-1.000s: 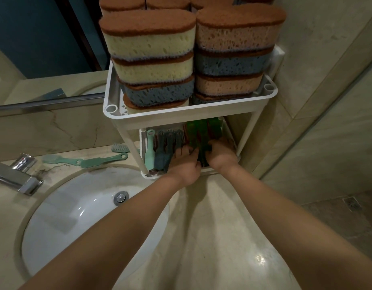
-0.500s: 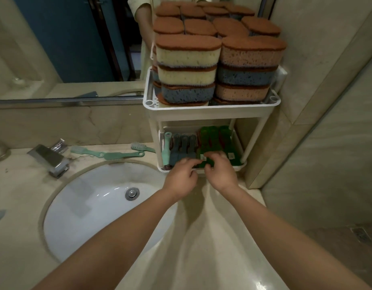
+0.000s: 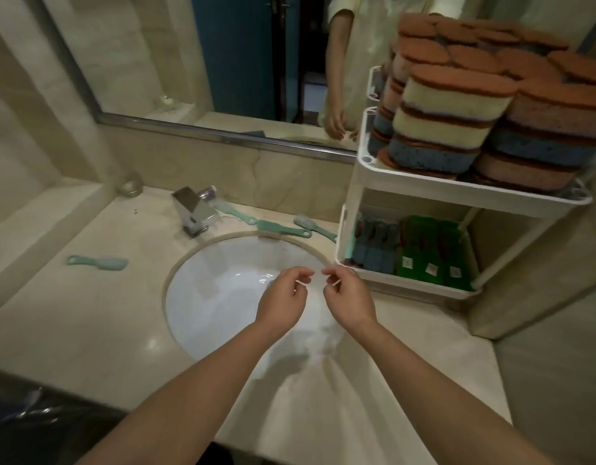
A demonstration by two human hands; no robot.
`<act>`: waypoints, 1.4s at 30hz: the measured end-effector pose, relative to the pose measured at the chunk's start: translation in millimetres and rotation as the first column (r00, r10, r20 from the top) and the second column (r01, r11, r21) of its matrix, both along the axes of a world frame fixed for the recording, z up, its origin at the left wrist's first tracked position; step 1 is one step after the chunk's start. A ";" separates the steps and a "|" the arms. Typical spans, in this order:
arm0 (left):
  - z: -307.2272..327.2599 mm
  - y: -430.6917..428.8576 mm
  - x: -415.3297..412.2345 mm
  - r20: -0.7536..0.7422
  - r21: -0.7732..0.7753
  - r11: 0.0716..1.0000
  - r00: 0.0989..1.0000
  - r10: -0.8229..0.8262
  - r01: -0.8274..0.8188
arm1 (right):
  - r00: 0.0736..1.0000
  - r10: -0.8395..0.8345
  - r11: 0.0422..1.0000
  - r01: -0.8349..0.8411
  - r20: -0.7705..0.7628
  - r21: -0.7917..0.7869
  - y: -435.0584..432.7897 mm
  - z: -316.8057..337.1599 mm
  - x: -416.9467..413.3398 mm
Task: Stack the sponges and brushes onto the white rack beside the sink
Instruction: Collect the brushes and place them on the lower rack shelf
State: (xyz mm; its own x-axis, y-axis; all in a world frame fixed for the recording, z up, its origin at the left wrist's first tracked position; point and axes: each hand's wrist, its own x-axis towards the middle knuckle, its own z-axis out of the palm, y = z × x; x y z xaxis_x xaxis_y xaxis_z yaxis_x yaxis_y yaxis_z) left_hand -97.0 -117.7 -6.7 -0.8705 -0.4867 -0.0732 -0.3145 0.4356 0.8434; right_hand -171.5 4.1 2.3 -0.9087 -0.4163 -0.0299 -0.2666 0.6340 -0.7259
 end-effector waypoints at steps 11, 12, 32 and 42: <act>1.7 -127.6 78.1 0.029 0.015 0.974 0.974 0.223 -0.224 | 0.966 0.240 0.970 -0.236 0.093 -0.052 -142.6 0.4 47.2; 1.9 -141.4 85.2 0.034 0.016 0.970 0.970 0.240 -0.241 | 0.963 0.252 0.967 -0.247 0.099 -0.059 -157.2 0.2 52.0; -32.8 -388.0 166.4 0.295 -0.179 0.950 0.907 0.300 -0.256 | 0.875 0.414 0.899 -0.437 0.252 0.040 -417.7 -51.6 106.6; -55.0 -427.7 167.6 0.350 -0.229 0.970 0.923 0.156 -0.078 | 0.903 0.408 0.875 -0.428 0.134 0.228 -458.3 -81.0 111.5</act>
